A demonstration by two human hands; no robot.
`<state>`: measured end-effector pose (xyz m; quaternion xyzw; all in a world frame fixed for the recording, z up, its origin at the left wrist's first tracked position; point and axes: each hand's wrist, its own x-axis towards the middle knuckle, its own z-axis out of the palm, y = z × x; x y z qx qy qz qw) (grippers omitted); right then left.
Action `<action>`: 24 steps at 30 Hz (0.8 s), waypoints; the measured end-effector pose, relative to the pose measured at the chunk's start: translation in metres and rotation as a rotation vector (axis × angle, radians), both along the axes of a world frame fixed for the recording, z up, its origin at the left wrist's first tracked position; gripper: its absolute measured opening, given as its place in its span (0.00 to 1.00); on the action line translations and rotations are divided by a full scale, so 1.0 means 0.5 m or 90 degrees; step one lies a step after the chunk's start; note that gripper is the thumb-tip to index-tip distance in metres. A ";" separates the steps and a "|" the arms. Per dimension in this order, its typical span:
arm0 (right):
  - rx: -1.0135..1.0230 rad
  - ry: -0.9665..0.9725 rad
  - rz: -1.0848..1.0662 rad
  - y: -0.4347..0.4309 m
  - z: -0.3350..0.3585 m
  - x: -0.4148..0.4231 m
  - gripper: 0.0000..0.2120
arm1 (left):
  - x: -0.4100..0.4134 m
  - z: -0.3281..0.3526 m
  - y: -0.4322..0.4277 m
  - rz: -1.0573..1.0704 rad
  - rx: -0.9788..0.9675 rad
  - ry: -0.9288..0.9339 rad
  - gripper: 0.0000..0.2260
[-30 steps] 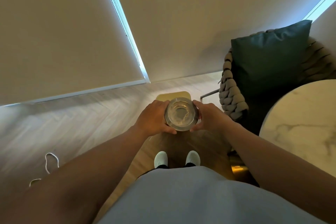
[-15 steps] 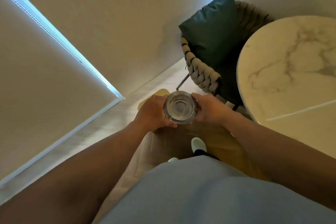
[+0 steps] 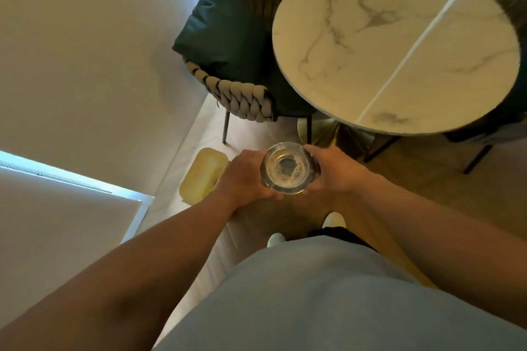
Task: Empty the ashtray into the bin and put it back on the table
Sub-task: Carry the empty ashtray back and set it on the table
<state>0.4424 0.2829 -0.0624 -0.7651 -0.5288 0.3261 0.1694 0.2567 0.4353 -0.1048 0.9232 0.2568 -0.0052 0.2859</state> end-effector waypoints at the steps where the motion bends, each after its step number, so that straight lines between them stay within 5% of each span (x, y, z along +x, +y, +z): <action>1: 0.004 0.003 -0.020 -0.021 -0.003 0.006 0.39 | 0.013 0.002 -0.010 -0.022 -0.009 -0.013 0.43; 12: 0.021 0.029 -0.155 -0.214 -0.022 0.083 0.40 | 0.177 0.014 -0.117 -0.243 -0.052 -0.010 0.41; 24: 0.055 0.017 -0.139 -0.378 -0.033 0.203 0.39 | 0.302 0.014 -0.273 -0.243 -0.066 0.018 0.41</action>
